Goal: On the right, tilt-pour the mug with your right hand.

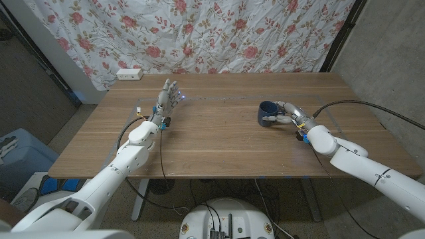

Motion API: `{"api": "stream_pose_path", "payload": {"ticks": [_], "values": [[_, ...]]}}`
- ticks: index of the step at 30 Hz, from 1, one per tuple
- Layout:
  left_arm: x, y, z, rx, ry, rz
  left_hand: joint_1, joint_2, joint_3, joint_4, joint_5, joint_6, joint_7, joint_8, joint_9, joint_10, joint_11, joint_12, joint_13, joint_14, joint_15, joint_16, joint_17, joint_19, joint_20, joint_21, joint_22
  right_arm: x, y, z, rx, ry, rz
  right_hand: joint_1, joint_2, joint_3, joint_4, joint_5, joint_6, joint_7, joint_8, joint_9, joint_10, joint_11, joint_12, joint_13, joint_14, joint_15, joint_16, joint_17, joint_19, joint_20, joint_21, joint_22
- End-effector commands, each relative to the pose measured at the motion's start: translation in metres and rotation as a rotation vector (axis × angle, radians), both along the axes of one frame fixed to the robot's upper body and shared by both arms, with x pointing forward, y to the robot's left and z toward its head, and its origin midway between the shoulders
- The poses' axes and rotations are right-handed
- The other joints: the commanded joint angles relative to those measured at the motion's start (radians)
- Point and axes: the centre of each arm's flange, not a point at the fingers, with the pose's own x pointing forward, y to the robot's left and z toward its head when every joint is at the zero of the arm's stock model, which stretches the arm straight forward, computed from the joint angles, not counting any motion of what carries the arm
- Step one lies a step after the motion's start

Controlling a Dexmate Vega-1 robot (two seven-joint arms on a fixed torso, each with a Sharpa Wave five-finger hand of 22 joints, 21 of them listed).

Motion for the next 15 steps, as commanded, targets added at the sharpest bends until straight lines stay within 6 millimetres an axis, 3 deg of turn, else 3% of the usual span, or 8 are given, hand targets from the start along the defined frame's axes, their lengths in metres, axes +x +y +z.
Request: {"api": "stream_pose_path", "payload": {"ticks": [1,15], "values": [[0.0000,0.0002,0.0004,0.001,-0.001,0.000,-0.003,0.119,0.006,0.001,0.008,-0.003,-0.007,0.002,0.003,-0.005,-0.008,0.004,0.005,0.008,-0.004,0.005,0.005,0.009,-0.001,0.006,0.003,-0.0011,-0.0003,0.0040,-0.014,0.046,0.064,-0.031,-0.014,-0.019,0.001,0.014,-0.048,-0.009,-0.034,0.000,-0.051,0.013,0.000,-0.005,-0.032,0.018,-0.015,-0.002,-0.021,0.017,-0.007,0.002],[0.0000,0.0004,0.0004,0.001,-0.001,0.000,-0.003,0.119,0.006,0.001,0.008,-0.002,-0.007,0.003,0.003,-0.004,-0.006,0.004,0.005,0.008,-0.004,0.005,0.005,0.009,-0.001,0.006,0.003,0.0003,-0.0028,0.0117,-0.057,0.087,0.120,-0.095,-0.023,-0.076,0.026,0.031,-0.183,0.012,-0.138,0.000,-0.226,0.040,0.000,-0.026,-0.170,0.088,-0.059,-0.010,-0.127,0.057,-0.015,0.002]]}}
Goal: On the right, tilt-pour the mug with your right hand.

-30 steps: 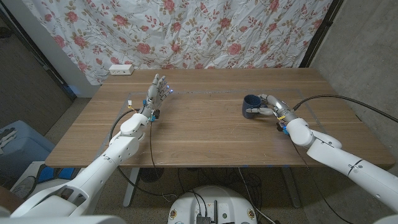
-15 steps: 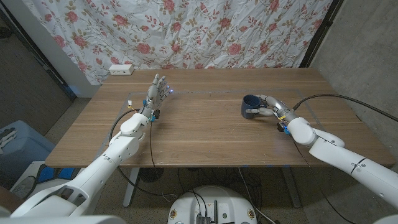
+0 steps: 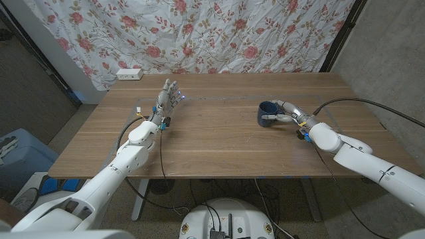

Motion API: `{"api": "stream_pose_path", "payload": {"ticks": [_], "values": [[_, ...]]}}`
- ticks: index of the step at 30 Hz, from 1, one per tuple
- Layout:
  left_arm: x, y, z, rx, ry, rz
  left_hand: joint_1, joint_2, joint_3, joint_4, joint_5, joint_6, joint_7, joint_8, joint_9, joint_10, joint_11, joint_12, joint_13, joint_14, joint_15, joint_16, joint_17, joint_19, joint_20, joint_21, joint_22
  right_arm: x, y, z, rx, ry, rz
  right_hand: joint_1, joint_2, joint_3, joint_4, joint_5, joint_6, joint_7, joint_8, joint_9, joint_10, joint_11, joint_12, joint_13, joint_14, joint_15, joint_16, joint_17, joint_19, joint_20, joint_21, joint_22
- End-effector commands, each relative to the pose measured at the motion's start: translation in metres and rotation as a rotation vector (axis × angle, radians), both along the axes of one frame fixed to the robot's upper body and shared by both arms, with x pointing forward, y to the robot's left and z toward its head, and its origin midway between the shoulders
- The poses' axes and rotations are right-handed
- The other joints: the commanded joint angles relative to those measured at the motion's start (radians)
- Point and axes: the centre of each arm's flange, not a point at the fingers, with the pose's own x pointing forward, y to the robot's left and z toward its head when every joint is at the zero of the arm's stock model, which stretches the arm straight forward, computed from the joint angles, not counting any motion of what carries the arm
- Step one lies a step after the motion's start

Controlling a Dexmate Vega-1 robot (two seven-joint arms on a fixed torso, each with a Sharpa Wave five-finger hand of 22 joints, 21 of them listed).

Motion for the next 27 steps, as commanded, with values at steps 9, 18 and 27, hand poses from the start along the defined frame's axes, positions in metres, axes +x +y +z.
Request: {"api": "stream_pose_path", "payload": {"ticks": [9,18,27], "values": [[0.000,0.000,0.000,0.000,0.000,0.000,-0.003,0.119,0.006,0.001,0.008,-0.002,-0.006,0.003,0.003,-0.004,-0.005,0.004,0.005,0.008,-0.004,0.005,0.005,0.009,0.000,0.006,0.003,0.004,-0.008,0.006,-0.028,0.062,0.102,-0.086,-0.020,-0.079,0.025,-0.018,-0.127,0.022,-0.097,0.003,-0.170,0.043,0.001,-0.015,-0.149,0.039,-0.021,-0.005,-0.120,0.010,-0.003,0.002],[0.000,0.000,0.000,0.000,0.000,0.000,-0.003,0.119,0.006,0.001,0.008,-0.003,-0.007,0.002,0.003,-0.004,-0.006,0.004,0.005,0.008,-0.004,0.005,0.005,0.009,0.000,0.006,0.003,0.003,-0.013,0.005,0.064,0.056,0.137,-0.135,-0.024,-0.117,0.046,-0.033,-0.155,0.034,-0.126,0.002,-0.238,0.059,0.000,-0.027,-0.197,0.077,-0.022,-0.011,-0.147,0.027,0.001,0.001],[0.000,0.000,0.000,0.000,0.000,0.000,-0.003,0.119,0.006,0.001,0.008,-0.002,-0.007,0.003,0.003,-0.002,-0.007,0.004,0.005,0.007,-0.003,0.005,0.005,0.008,0.000,0.006,0.003,0.008,-0.019,0.006,0.232,0.070,0.192,-0.193,-0.013,-0.152,0.076,-0.041,-0.190,0.045,-0.152,-0.002,-0.290,0.067,-0.002,-0.050,-0.242,0.064,-0.023,-0.018,-0.195,0.011,-0.004,0.000]]}}
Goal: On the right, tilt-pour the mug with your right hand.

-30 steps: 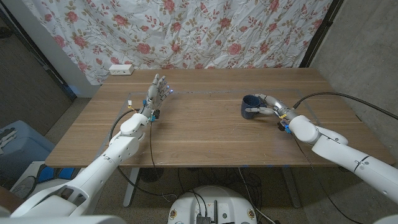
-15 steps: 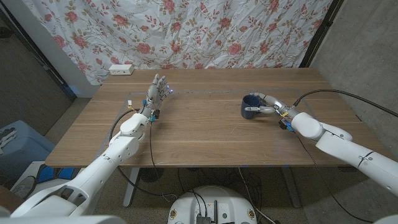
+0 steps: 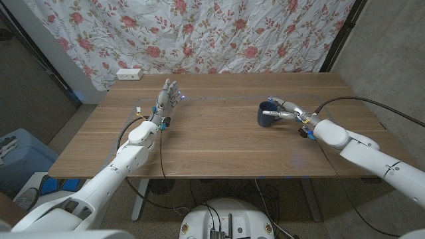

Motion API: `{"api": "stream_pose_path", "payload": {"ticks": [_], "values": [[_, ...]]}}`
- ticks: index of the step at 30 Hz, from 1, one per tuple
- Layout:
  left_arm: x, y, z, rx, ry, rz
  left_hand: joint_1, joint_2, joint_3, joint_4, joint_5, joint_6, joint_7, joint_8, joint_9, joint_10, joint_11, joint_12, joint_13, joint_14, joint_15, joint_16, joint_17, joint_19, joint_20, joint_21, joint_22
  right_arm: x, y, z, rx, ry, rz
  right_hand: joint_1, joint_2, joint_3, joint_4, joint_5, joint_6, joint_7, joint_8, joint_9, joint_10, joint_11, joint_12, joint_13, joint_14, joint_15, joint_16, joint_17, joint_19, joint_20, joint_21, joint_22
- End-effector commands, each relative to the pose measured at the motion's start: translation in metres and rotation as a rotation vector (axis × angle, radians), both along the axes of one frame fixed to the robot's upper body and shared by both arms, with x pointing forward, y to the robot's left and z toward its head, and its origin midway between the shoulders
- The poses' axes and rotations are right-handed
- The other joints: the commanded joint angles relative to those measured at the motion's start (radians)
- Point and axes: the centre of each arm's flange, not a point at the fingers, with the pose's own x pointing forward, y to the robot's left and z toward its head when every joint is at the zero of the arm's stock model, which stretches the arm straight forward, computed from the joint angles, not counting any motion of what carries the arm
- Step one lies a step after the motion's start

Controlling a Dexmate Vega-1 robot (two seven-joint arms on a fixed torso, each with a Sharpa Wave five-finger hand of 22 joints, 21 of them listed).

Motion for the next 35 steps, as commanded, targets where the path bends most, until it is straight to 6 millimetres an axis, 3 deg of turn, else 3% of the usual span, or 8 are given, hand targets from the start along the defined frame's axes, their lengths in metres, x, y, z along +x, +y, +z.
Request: {"api": "stream_pose_path", "payload": {"ticks": [1,11,18,25,35], "values": [[0.000,0.000,0.000,0.000,0.000,0.000,-0.003,0.119,0.006,0.001,0.008,-0.002,-0.007,0.003,0.003,-0.003,-0.007,0.004,0.005,0.007,-0.003,0.005,0.005,0.008,0.000,0.006,0.003,0.005,-0.008,0.001,0.214,0.019,0.075,-0.025,0.010,-0.019,0.008,-0.002,-0.013,0.002,-0.005,-0.001,-0.015,0.004,-0.002,-0.006,-0.018,0.004,-0.002,0.000,-0.013,0.002,0.000,0.002],[0.000,0.000,0.000,0.000,0.000,0.000,-0.003,0.119,0.006,0.001,0.008,-0.002,-0.007,0.003,0.003,-0.004,-0.005,0.004,0.005,0.007,-0.003,0.005,0.005,0.008,0.000,0.006,0.003,0.012,-0.014,0.001,0.326,0.012,0.072,-0.058,0.021,-0.032,0.026,-0.003,0.004,0.022,-0.001,-0.003,-0.012,0.007,0.005,-0.017,-0.019,0.000,0.004,-0.005,-0.013,-0.001,0.005,0.002],[0.000,0.000,0.000,0.000,0.000,0.000,-0.003,0.119,0.006,0.001,0.008,-0.001,-0.006,0.003,0.003,-0.003,-0.008,0.004,0.005,0.007,-0.003,0.005,0.005,0.008,0.000,0.006,0.003,0.016,-0.017,0.000,0.419,-0.005,0.076,-0.089,0.035,-0.041,0.046,-0.001,0.017,0.032,-0.001,-0.004,-0.008,0.007,0.008,-0.025,-0.019,-0.018,0.008,-0.009,-0.014,-0.018,0.006,0.001],[0.000,0.000,0.000,0.000,0.000,0.000,-0.003,0.119,0.006,0.001,0.008,-0.003,-0.006,0.002,0.003,-0.003,-0.005,0.004,0.005,0.007,-0.002,0.005,0.005,0.009,0.000,0.006,0.003,0.020,-0.022,0.001,0.499,-0.015,0.096,-0.126,0.054,-0.051,0.069,0.002,0.028,0.079,-0.002,-0.006,-0.003,0.007,0.011,-0.033,-0.021,-0.029,0.011,-0.013,-0.024,-0.034,0.005,0.001],[0.000,0.000,0.000,0.000,0.000,0.000,-0.003,0.119,0.006,0.001,0.008,-0.002,-0.006,0.002,0.003,-0.004,-0.006,0.004,0.005,0.008,-0.003,0.005,0.005,0.009,-0.001,0.006,0.003,0.025,-0.028,-0.003,0.598,-0.016,0.103,-0.150,0.069,-0.056,0.085,0.004,0.041,0.086,-0.001,-0.007,0.011,0.009,0.015,-0.037,-0.009,-0.033,0.017,-0.016,-0.017,-0.041,0.009,0.000]]}}
